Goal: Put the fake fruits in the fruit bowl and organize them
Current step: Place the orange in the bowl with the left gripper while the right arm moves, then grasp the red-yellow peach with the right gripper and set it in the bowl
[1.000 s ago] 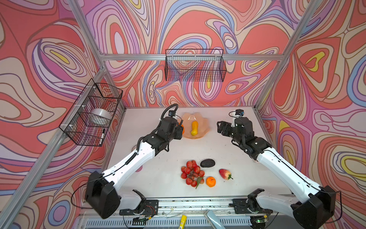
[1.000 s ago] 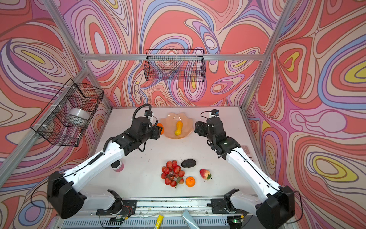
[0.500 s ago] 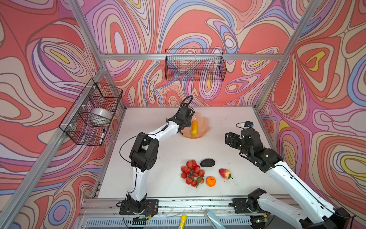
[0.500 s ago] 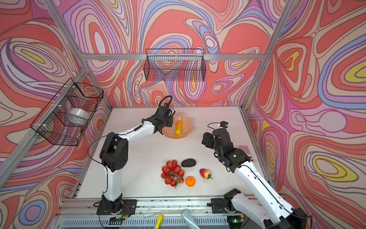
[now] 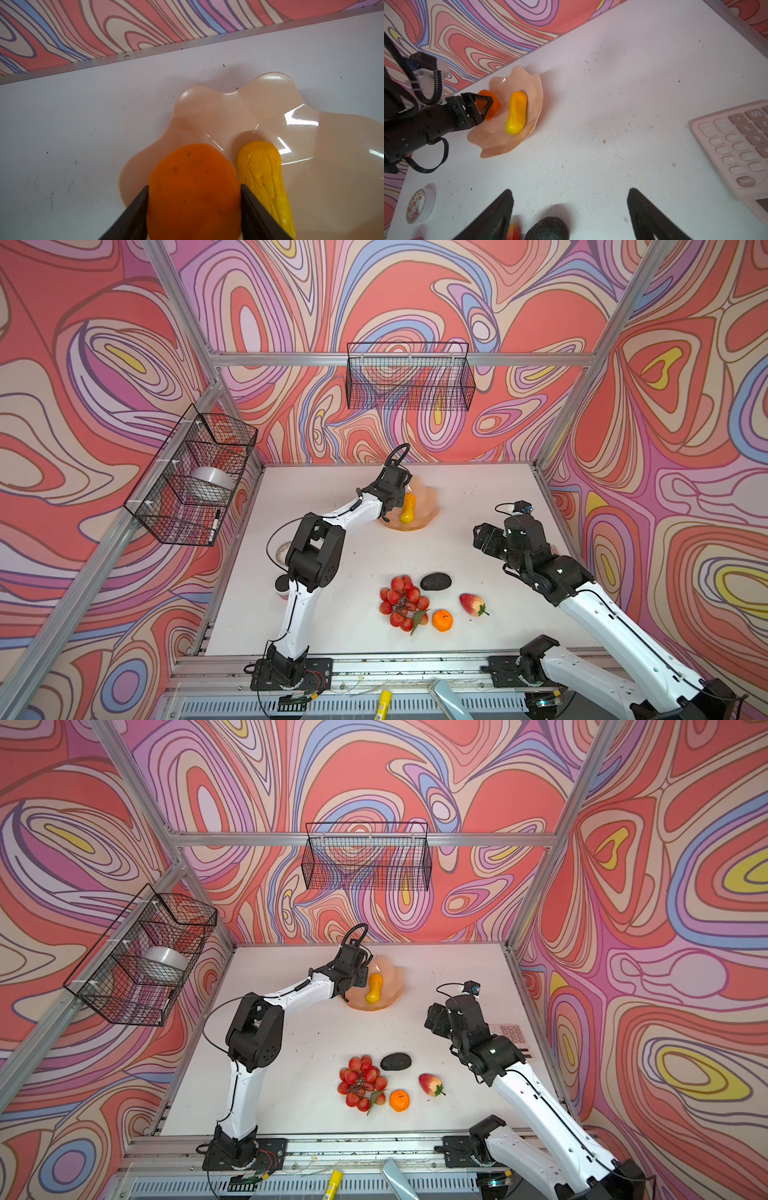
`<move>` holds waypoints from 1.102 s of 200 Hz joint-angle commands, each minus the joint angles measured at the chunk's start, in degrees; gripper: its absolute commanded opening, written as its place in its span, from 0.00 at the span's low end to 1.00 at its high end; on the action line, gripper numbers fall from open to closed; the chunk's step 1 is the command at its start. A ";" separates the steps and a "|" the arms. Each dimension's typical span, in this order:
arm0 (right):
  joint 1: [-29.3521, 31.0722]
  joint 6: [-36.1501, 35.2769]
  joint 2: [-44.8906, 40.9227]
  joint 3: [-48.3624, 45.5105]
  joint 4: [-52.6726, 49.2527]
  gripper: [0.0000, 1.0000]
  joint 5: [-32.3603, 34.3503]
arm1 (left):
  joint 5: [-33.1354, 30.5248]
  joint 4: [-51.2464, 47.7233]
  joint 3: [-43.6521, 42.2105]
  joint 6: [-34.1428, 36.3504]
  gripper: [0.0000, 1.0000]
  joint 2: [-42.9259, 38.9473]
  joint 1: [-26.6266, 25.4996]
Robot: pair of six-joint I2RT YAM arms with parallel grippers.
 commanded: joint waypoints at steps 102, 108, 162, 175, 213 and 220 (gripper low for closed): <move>-0.03 3.71 5.22 3.20 -10.84 0.90 1.62 | 6.07 0.08 -0.26 -4.29 0.86 -5.79 -0.16; 0.02 4.57 5.62 3.18 -12.81 0.90 1.34 | 6.12 1.11 -0.94 -4.12 0.87 -7.26 -0.18; 3.92 21.20 2.39 -3.98 -23.57 0.89 -2.81 | 6.04 13.29 -12.04 -1.90 0.93 -26.01 -0.13; 6.90 26.14 0.51 -6.12 -24.75 0.89 -2.00 | 5.94 16.97 -16.44 -1.56 0.93 -31.17 -0.11; 12.65 34.34 0.40 -12.70 -19.53 0.89 -7.21 | 4.66 25.76 -32.57 -2.15 0.97 -45.36 -0.04; 13.64 35.43 0.76 -13.41 -18.39 0.89 -7.63 | 4.41 25.91 -35.41 -2.91 0.98 -47.66 0.13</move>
